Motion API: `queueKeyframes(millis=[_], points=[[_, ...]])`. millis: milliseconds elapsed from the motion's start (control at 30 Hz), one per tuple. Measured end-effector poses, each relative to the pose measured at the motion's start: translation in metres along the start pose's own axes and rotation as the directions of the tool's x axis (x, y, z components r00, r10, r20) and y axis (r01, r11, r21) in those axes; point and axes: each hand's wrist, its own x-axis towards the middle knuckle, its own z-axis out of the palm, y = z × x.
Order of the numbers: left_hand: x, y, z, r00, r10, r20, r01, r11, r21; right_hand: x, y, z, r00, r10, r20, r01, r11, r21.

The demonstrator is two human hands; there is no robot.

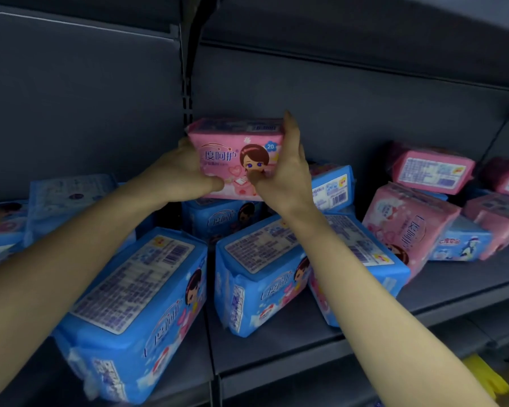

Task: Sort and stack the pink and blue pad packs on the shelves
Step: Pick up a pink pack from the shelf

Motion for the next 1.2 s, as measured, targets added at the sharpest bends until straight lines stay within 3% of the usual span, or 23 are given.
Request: queueKeyframes(millis=[200,300,433,600,700,833,1033,1200], points=[[-0.009,0.003,-0.005,0.994,0.002,-0.106,-0.001,1.0,0.013,-0.004,0.001,-0.008,0.999,0.033,0.003,-0.033,0.993,0.112],[-0.017,0.006,-0.006,0.96,0.086,-0.267,-0.094,0.995,-0.02,-0.007,0.002,-0.011,0.995,0.095,-0.017,-0.089,0.973,0.212],[-0.021,0.014,-0.008,0.897,0.145,-0.417,-0.208,0.972,-0.11,-0.012,0.002,-0.016,0.97,0.232,0.071,-0.235,0.823,0.517],[-0.027,0.016,-0.018,0.879,0.194,-0.436,-0.371,0.853,-0.367,-0.02,0.004,-0.024,0.974,0.194,0.114,-0.22,0.711,0.668],[-0.038,0.014,-0.015,0.863,0.122,-0.49,-0.364,0.822,-0.438,-0.025,0.006,-0.031,0.992,0.093,0.09,-0.129,0.714,0.688],[-0.053,0.011,-0.015,0.903,0.038,-0.428,-0.294,0.782,-0.55,-0.034,0.01,-0.037,0.994,0.026,0.11,-0.094,0.727,0.68],[-0.091,0.012,-0.019,0.957,0.105,-0.272,-0.229,0.847,-0.481,-0.045,0.008,-0.048,0.982,-0.088,0.169,-0.052,0.731,0.681],[-0.118,0.02,-0.016,0.942,0.008,-0.335,-0.17,0.873,-0.457,-0.056,0.005,-0.053,0.971,-0.135,0.197,-0.045,0.708,0.705]])
